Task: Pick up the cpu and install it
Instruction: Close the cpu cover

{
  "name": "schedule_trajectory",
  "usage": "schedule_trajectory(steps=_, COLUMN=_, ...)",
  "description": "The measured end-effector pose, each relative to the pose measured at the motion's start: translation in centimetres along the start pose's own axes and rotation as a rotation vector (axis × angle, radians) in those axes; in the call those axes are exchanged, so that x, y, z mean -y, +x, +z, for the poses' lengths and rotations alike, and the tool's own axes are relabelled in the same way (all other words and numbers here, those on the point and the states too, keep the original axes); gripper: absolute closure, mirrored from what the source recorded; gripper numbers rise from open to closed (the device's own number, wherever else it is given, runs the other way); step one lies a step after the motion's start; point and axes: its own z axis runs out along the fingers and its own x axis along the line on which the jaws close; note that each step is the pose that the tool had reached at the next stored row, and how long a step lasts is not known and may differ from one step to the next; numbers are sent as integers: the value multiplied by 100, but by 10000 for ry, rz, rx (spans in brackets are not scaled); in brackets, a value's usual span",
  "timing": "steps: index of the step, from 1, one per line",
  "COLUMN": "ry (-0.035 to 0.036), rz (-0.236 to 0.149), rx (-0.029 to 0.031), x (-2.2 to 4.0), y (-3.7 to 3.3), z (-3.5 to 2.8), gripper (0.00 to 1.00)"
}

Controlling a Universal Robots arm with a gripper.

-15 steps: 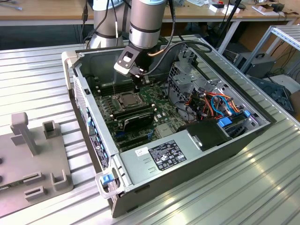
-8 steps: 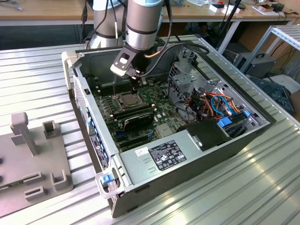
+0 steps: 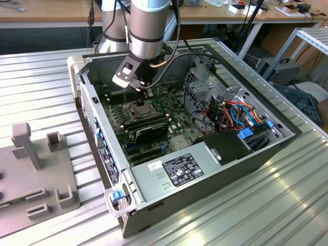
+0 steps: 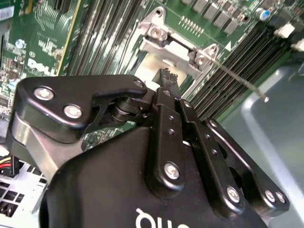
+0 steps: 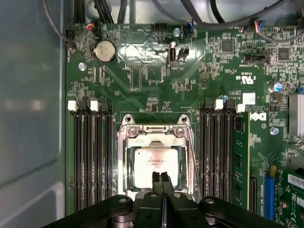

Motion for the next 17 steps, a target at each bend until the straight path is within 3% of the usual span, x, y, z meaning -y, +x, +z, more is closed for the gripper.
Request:
schedule_trajectory(steps=4, ry=0, rz=0, rx=4, x=85, y=0, z=34, gripper=89)
schedule_trajectory(steps=8, ry=0, rz=0, rx=3, x=131, y=1, z=49, gripper=89)
schedule_trajectory(steps=17, ry=-1, rz=0, rx=3, x=182, y=2, z=71, gripper=89)
